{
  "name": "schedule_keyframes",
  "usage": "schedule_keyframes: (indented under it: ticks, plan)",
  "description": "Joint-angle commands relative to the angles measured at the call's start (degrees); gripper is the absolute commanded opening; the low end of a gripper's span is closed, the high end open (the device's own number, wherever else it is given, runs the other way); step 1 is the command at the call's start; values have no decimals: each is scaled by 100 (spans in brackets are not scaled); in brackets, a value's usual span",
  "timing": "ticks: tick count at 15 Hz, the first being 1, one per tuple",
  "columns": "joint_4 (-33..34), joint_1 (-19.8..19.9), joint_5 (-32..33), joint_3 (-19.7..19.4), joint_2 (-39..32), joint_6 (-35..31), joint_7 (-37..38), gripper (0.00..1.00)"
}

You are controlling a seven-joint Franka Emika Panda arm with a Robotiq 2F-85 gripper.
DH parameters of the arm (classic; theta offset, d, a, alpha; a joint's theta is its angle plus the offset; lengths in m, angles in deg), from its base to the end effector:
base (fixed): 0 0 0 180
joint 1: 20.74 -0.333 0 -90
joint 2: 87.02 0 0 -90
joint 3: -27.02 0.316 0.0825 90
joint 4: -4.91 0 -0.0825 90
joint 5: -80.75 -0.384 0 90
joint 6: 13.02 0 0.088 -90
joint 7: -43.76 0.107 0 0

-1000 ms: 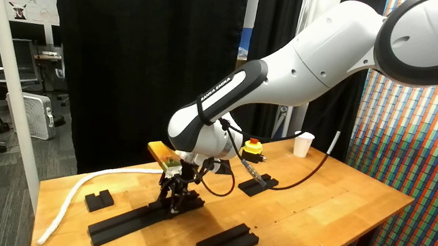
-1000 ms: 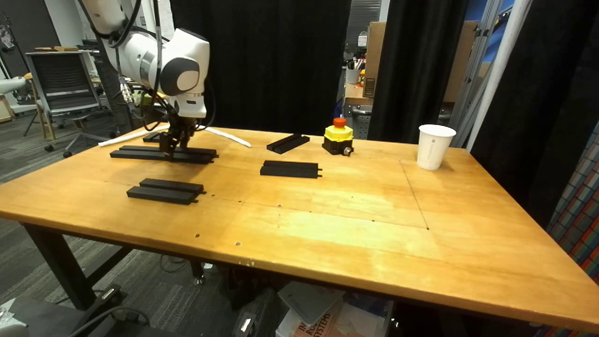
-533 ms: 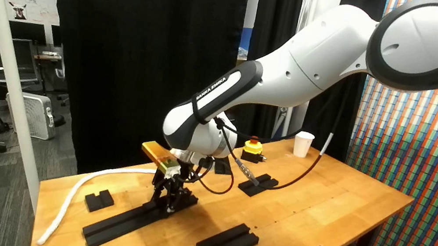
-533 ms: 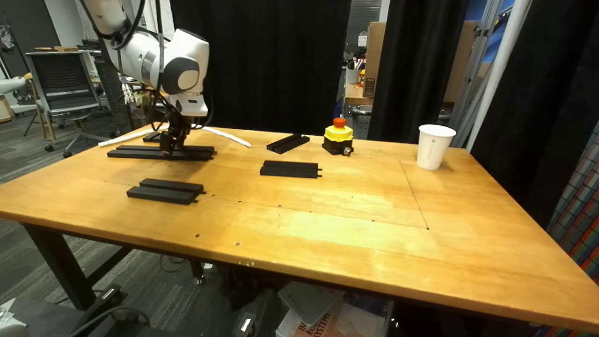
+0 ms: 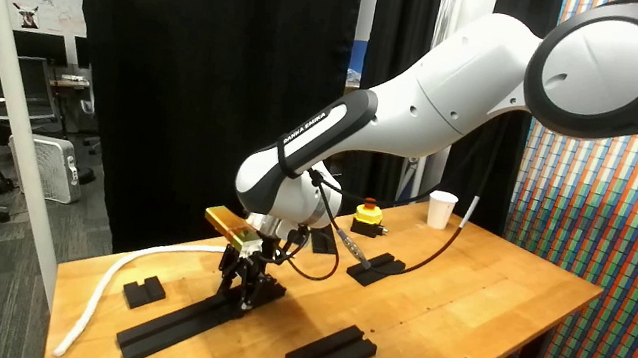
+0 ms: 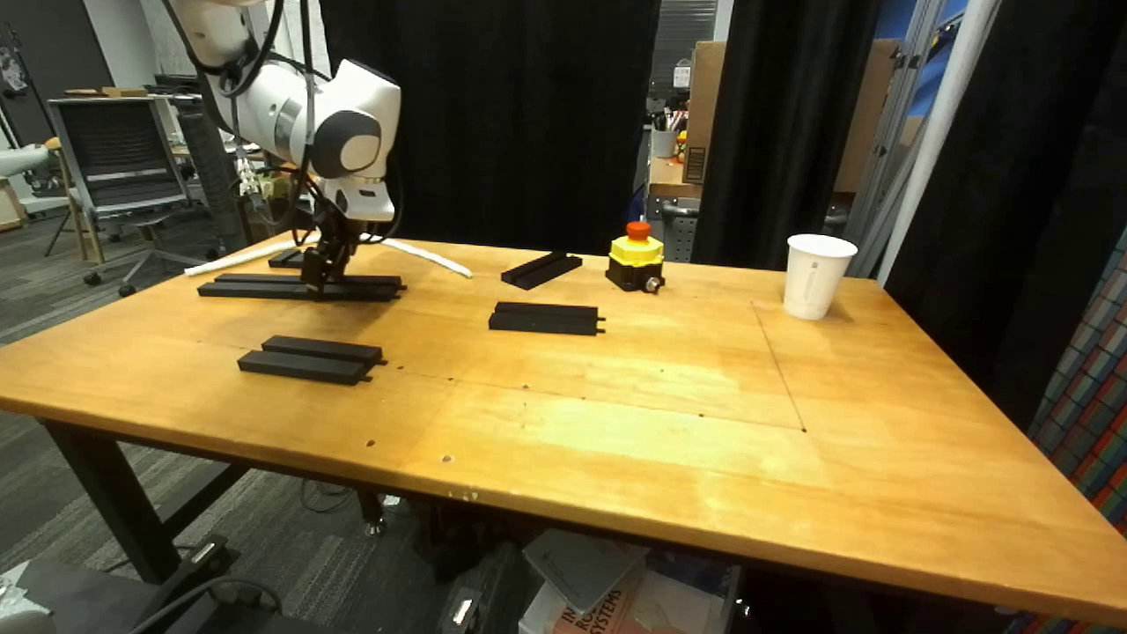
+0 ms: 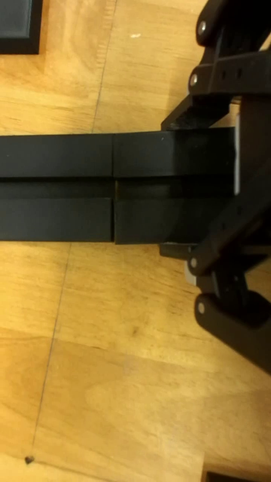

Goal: Attach some of the black objects at their width to make one long black strip

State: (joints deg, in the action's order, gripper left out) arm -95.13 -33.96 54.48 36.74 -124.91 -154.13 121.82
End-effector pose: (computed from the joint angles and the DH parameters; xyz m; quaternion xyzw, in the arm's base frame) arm 0.6235 0.2519 0.2052 -0.7639 0.6137 0.1370 0.1452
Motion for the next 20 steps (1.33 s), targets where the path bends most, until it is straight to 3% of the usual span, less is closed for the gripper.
schedule_keyframes:
  ticks: [1,9,10,12,15,20]
  plan:
    - [371,63,-215,101,-327,205,-15,47]
    - [754,14,-303,76,-514,524,111,47]
    - [784,4,-314,74,-532,511,136,93]
    - [758,-34,-304,76,-491,415,158,100]
    - [410,-159,-299,40,-120,34,339,100]
    - [-744,-315,-78,-144,1198,-455,825,100]
